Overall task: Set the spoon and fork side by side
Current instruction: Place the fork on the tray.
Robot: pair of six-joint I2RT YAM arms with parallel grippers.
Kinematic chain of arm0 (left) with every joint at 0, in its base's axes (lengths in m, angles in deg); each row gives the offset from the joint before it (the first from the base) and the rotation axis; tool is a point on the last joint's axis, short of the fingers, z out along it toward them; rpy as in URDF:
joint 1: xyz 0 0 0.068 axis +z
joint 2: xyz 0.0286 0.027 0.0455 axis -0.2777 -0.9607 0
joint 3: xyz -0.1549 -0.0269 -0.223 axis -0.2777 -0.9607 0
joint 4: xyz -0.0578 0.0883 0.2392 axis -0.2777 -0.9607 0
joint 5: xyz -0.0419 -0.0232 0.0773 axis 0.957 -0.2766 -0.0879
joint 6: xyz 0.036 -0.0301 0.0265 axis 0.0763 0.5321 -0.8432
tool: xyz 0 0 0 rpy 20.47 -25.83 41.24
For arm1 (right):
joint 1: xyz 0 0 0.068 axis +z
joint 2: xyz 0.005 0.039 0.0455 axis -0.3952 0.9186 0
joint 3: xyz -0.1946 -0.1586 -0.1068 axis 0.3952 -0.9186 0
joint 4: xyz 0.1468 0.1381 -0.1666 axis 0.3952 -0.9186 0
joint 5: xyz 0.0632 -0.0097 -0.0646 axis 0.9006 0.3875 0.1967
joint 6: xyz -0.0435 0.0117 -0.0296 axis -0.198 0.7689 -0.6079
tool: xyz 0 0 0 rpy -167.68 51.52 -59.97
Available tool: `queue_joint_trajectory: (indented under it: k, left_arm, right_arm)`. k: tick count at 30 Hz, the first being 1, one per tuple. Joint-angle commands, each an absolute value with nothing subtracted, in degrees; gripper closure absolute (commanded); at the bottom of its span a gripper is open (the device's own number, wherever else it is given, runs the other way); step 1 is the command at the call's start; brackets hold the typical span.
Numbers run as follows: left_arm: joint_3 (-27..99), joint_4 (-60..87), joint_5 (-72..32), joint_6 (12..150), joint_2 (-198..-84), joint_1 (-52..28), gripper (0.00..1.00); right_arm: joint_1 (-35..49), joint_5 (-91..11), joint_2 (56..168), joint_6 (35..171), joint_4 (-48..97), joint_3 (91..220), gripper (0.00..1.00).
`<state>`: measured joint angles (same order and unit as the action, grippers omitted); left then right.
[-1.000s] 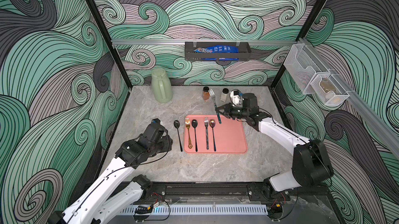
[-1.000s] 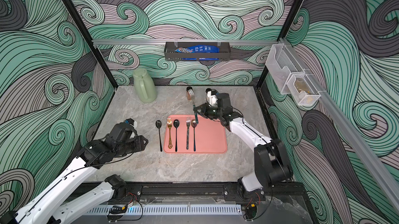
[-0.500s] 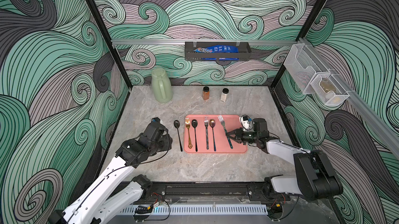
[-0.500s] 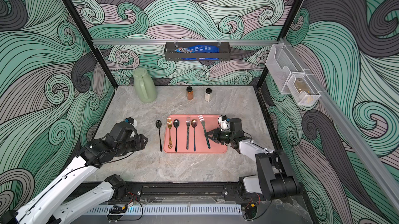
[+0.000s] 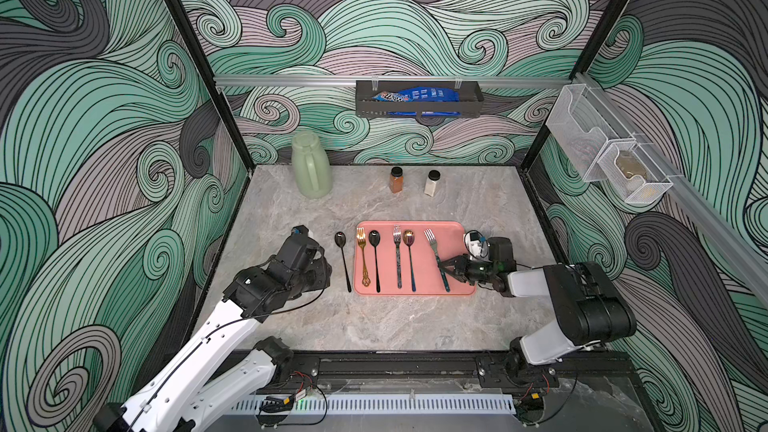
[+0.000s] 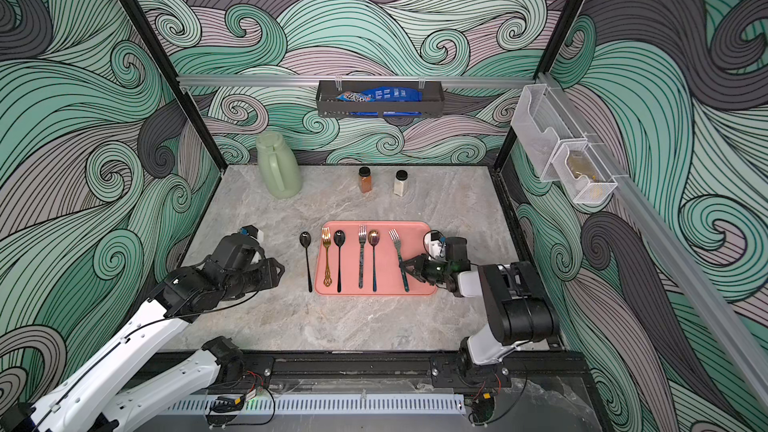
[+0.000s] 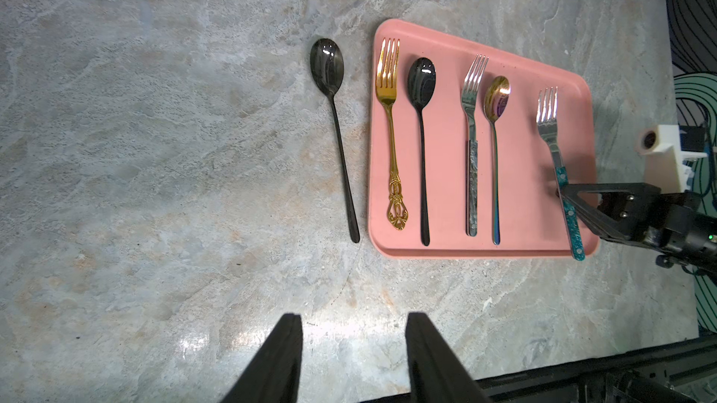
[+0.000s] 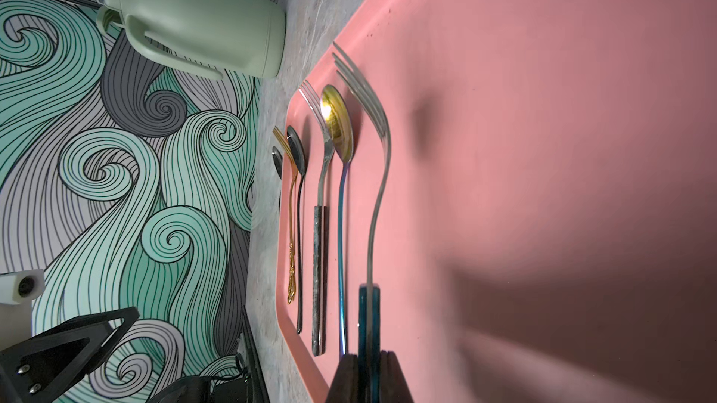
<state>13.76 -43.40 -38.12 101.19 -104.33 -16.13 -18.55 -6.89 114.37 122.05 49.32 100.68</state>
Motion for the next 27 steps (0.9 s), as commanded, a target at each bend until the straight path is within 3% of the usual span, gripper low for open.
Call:
queue_joint_trajectory:
  k: [1, 3, 9, 14, 27]
  left_arm:
    - [15.97, -44.09, -38.6, 100.47, -104.39, -15.78, 0.53]
    - [15.93, -43.92, -38.43, 100.64, -104.53, -15.78, 0.53]
    - [15.64, -43.28, -37.62, 101.13, -104.57, -15.76, 0.53]
    - [15.18, -42.82, -36.96, 101.53, -104.4, -15.74, 0.54]
    - [12.44, -40.33, -38.48, 100.65, -106.63, -15.76, 0.54]
  right_arm:
    - [-18.92, -9.83, 115.94, 118.53, 47.42, 102.98, 0.96]
    - [-18.95, -11.76, 115.52, 117.86, 45.05, 103.68, 0.92]
    - [-18.81, -20.14, 109.99, 115.7, 35.49, 105.5, 0.65]
    - [-17.75, -27.63, 104.99, 113.62, 27.52, 108.29, 0.53]
    - [-4.94, -51.13, 108.31, 112.72, 15.6, 116.05, 0.5]
